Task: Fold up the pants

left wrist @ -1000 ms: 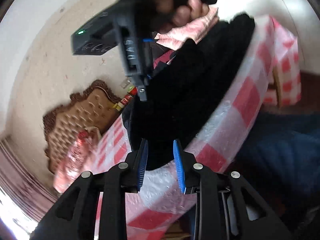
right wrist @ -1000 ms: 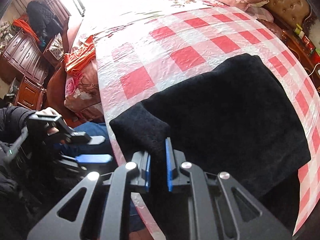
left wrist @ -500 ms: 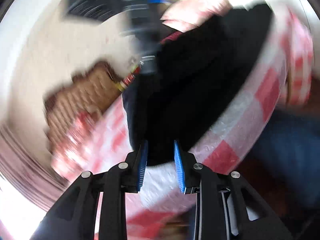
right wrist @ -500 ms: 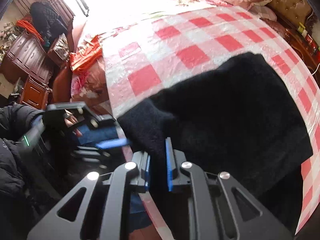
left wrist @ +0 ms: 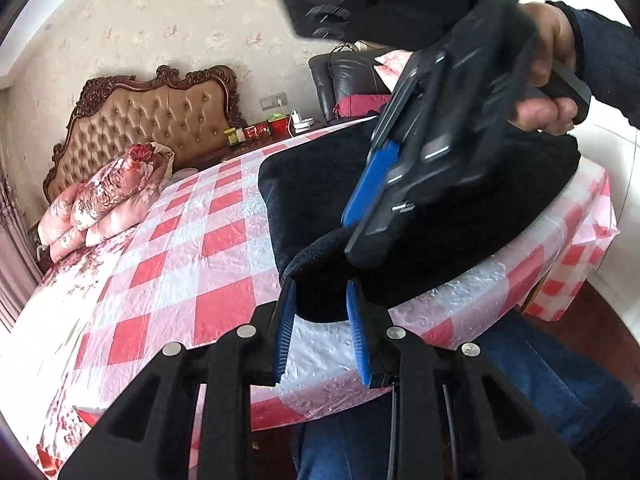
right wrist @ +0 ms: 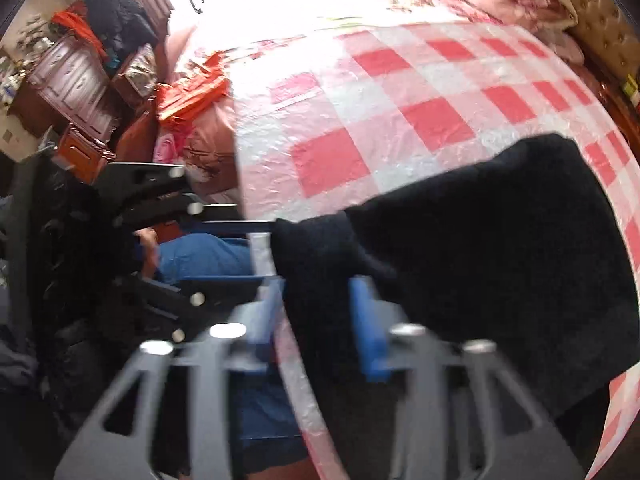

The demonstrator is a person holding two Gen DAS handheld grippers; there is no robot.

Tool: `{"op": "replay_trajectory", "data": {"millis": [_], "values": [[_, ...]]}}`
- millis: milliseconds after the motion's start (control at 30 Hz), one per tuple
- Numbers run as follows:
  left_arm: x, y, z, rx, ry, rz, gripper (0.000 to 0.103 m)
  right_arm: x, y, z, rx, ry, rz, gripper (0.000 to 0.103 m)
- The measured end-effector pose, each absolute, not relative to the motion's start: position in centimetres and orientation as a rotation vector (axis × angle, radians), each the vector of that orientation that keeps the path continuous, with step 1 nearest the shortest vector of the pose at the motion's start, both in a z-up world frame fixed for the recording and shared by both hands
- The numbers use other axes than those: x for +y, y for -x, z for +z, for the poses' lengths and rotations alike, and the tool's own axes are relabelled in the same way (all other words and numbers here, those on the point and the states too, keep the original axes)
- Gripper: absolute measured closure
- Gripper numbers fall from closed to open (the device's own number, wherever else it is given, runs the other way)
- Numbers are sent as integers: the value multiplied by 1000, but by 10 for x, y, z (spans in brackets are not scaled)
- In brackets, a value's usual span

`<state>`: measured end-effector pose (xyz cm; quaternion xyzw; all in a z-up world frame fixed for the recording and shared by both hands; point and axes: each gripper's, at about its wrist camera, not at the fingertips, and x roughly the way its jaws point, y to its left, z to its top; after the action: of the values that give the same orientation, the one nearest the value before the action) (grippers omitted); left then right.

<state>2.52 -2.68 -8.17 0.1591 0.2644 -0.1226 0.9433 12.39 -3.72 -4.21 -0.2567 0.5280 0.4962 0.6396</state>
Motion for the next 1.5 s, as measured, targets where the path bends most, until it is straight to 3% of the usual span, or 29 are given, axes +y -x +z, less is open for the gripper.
{"op": "replay_trajectory", "data": {"millis": [133, 500, 633, 767, 933, 1000, 1067, 1100, 1167, 1300, 1333, 1400, 1433, 1500], "values": [[-40, -11, -86, 513, -406, -223, 77, -42, -138, -38, 1218, 486, 1125, 92], [-73, -4, -77, 408, -592, -195, 78, -51, -152, -25, 1250, 392, 1160, 93], [-76, -14, -103, 506, -664, -155, 88, -51, -153, -28, 1275, 383, 1161, 92], [-83, -6, -116, 540, -705, -194, 98, -52, -157, -31, 1273, 364, 1154, 86], [-83, -3, -118, 529, -722, -186, 98, -53, -160, -28, 1268, 307, 1173, 84], [-85, 0, -121, 521, -740, -181, 98, -55, -161, -25, 1270, 295, 1163, 67], [-84, 0, -120, 525, -731, -182, 98, -58, -163, -23, 1265, 295, 1151, 67], [-84, 1, -120, 524, -731, -182, 98, -59, -164, -23, 1271, 289, 1146, 68], [-86, 7, -115, 493, -708, -180, 97, -58, -164, -26, 1289, 305, 1140, 96], [-82, 2, -108, 469, -702, -148, 97, -60, -156, -29, 1266, 316, 1143, 97], [-79, 2, -104, 463, -688, -144, 97, -64, -153, -23, 1234, 310, 1141, 95], [-75, -2, -99, 467, -665, -139, 90, -70, -143, -12, 1184, 332, 1145, 52], [-73, -6, -96, 478, -650, -144, 89, -71, -136, -6, 1145, 351, 1142, 19], [-68, -15, -90, 489, -622, -156, 89, -66, -127, -4, 1132, 387, 1162, 18]]}}
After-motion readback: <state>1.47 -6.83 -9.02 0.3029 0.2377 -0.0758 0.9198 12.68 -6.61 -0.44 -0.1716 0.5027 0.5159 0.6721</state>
